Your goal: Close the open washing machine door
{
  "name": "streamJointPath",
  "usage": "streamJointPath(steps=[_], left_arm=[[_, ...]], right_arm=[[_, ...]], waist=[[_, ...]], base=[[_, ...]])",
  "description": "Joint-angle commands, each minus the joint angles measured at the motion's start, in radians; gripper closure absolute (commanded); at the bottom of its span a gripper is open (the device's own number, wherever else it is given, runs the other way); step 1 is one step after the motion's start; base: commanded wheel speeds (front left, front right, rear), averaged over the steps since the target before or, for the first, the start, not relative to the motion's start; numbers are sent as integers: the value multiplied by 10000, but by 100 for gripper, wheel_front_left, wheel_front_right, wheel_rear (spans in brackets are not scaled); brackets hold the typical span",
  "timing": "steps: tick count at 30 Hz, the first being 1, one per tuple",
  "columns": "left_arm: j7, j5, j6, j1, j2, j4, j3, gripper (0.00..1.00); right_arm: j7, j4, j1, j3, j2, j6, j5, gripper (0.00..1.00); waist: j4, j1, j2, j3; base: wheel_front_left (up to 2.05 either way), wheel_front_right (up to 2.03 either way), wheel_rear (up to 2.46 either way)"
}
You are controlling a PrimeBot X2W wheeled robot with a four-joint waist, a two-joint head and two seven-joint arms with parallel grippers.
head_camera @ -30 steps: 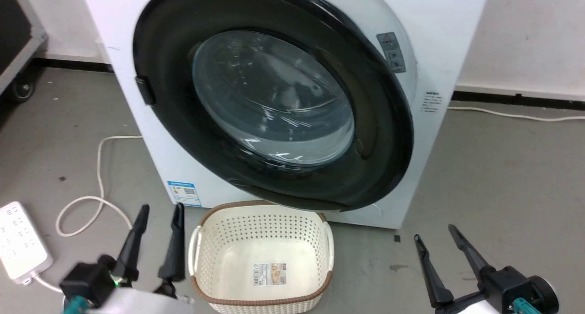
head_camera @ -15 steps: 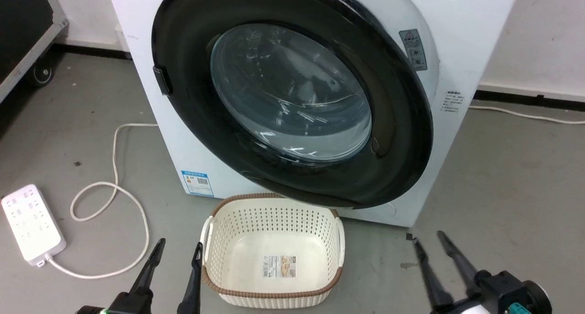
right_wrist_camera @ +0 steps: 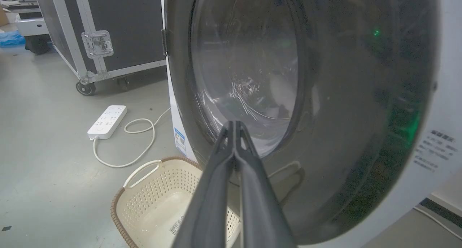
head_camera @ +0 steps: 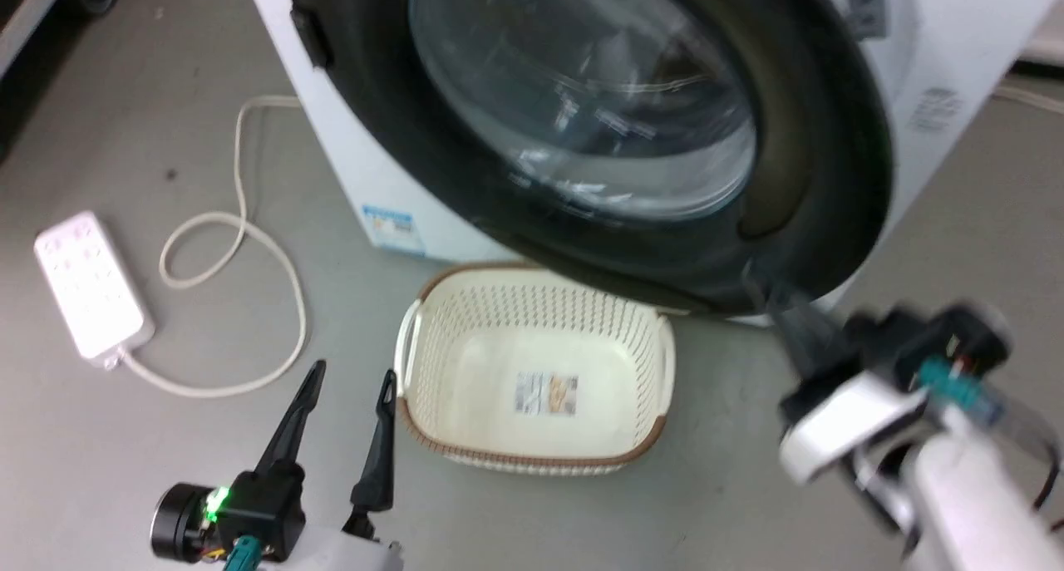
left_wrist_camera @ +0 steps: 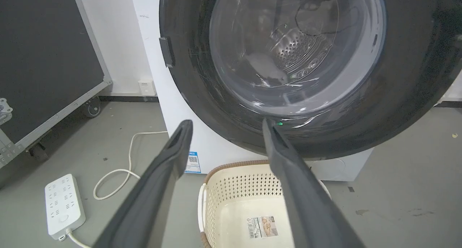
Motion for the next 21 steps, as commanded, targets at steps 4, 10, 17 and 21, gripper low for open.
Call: streamJointPath(steps=[4, 10, 17, 21], left_arm=[[-55, 75, -32, -405, -137, -38, -140, 0], [-55, 21, -16, -800, -271, -47, -326, 0], [-55, -51, 98, -1062, -353, -128, -342, 0], [-55, -21, 92, -1214, -376, -91, -410, 0]], right_arm=[[472, 545, -1284, -26, -718, 6, 545, 100], [820, 1577, -2778, -472, -1469, 6, 1258, 100], [1059, 3065, -4326, -1333, -1482, 6, 2334, 100], [1047, 4036, -5197, -1648, -1611, 6, 2257, 100]], waist=[[524, -2, -1, 857], [750, -2, -1, 1387], [786, -2, -1, 1761], [780, -2, -1, 1901]], base=[[0, 0, 0], [0, 0, 0], [0, 0, 0], [0, 0, 0]])
